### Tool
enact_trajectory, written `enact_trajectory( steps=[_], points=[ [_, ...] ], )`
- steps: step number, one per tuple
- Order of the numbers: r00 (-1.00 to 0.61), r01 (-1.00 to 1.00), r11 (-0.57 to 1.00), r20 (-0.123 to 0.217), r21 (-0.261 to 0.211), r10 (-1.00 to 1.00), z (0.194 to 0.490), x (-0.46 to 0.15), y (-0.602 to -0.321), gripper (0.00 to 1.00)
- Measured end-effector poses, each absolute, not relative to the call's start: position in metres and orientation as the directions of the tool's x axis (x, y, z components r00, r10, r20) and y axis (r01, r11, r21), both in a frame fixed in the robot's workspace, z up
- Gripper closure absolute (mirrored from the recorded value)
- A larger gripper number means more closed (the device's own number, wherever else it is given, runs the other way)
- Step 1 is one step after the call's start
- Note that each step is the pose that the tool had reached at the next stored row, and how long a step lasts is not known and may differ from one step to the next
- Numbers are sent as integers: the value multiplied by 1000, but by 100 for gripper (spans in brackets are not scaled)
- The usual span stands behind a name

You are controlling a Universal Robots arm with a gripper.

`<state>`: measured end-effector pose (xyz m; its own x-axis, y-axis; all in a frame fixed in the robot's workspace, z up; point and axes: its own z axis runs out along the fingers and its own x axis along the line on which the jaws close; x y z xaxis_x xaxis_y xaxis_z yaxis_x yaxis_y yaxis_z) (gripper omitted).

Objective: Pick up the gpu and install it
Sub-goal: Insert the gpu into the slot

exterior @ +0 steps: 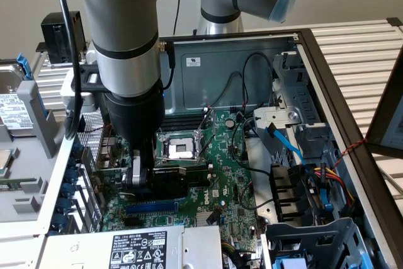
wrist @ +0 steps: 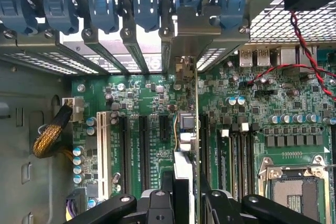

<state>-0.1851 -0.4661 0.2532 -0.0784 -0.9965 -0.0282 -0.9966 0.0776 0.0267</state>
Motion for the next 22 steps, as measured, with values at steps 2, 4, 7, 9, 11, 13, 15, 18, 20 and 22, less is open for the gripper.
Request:
enact_trajectory(
  steps=[2, 4, 7, 9, 11, 13, 15, 18, 20, 22],
  points=[
    [-78, -997, 78, -28, 27, -997, 252, -185, -466, 72],
    [-78, -997, 78, -28, 27, -997, 251, -185, -466, 72],
    [-78, -997, 78, -28, 27, -997, 250, -185, -466, 72],
    [-78, -997, 78, -28, 27, -997, 249, -185, -466, 72],
    [-78, -997, 78, -28, 27, -997, 248, -185, -465, 72],
    [-78, -997, 78, -28, 27, -997, 248, -185, -465, 72],
    [-78, -997, 78, -28, 28, -997, 247, -185, -465, 72],
    [-78, -997, 77, -28, 28, -997, 247, -185, -465, 72],
    [-77, -997, 76, -27, 29, -997, 247, -185, -465, 72],
    [-75, -997, 74, -27, 29, -997, 247, -185, -465, 72]
  ],
)
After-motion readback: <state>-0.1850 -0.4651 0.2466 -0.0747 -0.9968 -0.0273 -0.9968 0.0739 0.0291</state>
